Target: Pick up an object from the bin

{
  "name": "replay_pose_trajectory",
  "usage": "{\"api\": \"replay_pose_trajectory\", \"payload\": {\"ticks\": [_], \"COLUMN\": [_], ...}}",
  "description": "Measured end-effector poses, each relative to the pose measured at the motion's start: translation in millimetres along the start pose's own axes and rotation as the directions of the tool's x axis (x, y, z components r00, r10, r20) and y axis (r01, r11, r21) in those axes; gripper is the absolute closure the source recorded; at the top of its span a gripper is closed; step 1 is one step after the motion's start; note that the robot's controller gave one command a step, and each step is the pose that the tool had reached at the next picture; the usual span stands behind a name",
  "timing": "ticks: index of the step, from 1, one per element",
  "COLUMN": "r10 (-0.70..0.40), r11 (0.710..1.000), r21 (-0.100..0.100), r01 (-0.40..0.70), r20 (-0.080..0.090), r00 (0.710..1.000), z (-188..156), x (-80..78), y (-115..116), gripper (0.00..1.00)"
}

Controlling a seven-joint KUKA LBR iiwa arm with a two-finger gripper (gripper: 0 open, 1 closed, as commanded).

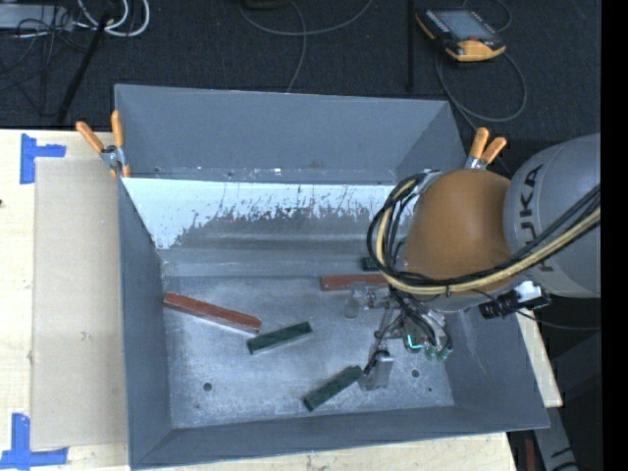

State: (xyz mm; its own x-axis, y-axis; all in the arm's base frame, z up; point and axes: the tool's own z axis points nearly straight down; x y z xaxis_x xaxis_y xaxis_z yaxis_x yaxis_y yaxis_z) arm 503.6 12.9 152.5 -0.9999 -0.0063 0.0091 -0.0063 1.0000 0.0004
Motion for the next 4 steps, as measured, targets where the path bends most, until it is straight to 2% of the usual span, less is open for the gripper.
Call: {"api": "replay_pose_trajectory", "payload": {"ticks": [1,2,3,4], "r10": [-0.402,-0.444,-0.441,-0.395], "r11": [0.916,0.896,0.898,0.919], "r21": [0.005,0.008,0.004,0.008], "r01": [0.402,0.443,0.441,0.395], "r20": [0.013,0.017,0.010,0.015], "r00": [0.916,0.896,0.897,0.919], "z": [83,82,83,-51], "x": [16.5,17.3,19.7,12.0], "y": [-31,-7,-7,-34], "gripper": [0.00,0.00,1.00,1.00]}}
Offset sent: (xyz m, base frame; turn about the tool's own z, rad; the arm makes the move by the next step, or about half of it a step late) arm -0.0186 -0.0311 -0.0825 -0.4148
